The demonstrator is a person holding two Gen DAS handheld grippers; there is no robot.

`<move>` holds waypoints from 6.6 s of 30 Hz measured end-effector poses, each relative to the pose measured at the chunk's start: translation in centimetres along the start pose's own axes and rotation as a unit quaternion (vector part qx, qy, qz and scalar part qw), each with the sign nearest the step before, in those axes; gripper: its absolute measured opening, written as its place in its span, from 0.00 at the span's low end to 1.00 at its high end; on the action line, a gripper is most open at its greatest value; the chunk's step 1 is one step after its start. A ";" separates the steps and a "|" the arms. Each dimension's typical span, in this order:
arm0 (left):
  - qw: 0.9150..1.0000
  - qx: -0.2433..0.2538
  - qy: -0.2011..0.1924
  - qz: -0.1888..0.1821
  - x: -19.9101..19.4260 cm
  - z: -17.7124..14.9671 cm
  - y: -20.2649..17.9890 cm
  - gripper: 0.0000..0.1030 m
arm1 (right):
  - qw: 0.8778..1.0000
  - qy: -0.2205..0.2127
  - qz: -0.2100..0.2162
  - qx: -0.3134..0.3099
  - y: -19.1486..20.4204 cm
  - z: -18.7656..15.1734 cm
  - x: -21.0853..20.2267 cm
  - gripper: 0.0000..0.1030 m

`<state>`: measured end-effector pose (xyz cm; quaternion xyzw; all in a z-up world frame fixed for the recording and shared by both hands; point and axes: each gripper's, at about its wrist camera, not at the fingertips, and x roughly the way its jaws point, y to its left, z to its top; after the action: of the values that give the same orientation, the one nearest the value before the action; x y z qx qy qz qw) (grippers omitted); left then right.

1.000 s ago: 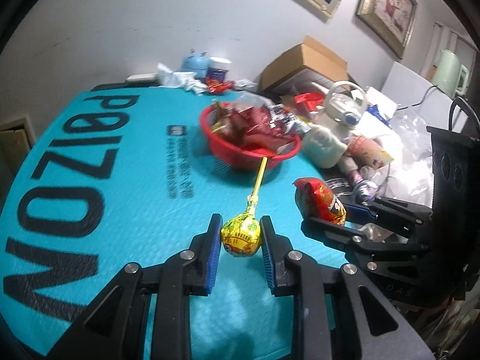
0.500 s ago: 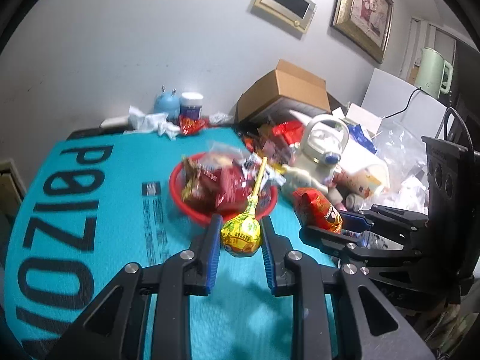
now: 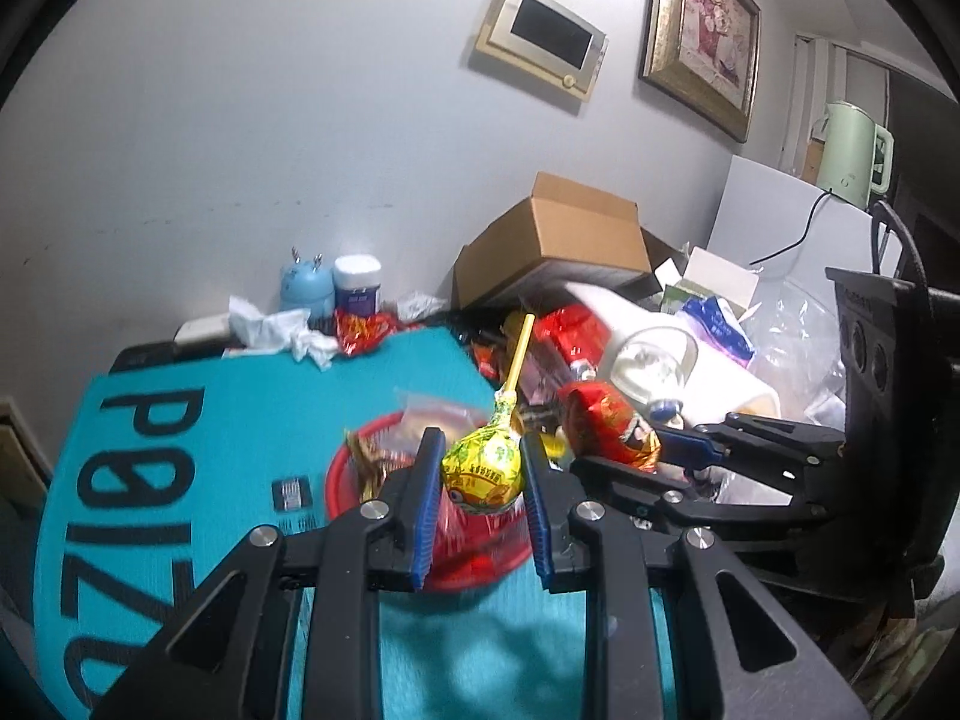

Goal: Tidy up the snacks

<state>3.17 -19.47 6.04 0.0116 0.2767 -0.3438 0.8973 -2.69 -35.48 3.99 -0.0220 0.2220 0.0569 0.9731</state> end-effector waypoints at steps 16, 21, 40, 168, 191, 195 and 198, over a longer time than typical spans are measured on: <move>0.999 0.000 0.034 0.010 7.1 2.3 2.3 0.24 | 0.999 -0.006 -0.050 0.021 -2.4 2.3 4.1 0.34; 0.998 -0.006 0.064 0.011 10.2 1.6 3.0 0.24 | 0.998 0.013 -0.054 0.035 -3.4 1.7 5.9 0.34; 0.991 -0.027 0.131 0.018 13.6 -0.6 5.2 0.48 | 0.998 0.038 -0.039 0.033 -3.5 1.2 8.4 0.34; 0.997 -0.002 0.033 0.076 -8.6 -8.0 -3.7 0.69 | 0.994 -0.060 -0.083 0.039 3.8 -9.2 -11.6 0.98; 0.995 -0.006 0.039 0.087 -7.9 -8.2 -4.0 0.69 | 0.994 -0.057 -0.079 0.047 3.0 -9.2 -11.5 0.98; 0.995 -0.006 0.039 0.089 -7.8 -8.2 -3.9 0.69 | 0.994 -0.056 -0.078 0.046 2.9 -9.1 -11.4 0.98; 0.995 -0.007 0.041 0.089 -7.8 -8.2 -3.9 0.69 | 0.995 -0.054 -0.077 0.045 2.9 -9.1 -11.2 0.98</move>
<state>-8.03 -15.94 3.67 0.0436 0.3133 -0.2599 0.9124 -17.02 -34.33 0.62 0.0081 0.1690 -0.0275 0.9852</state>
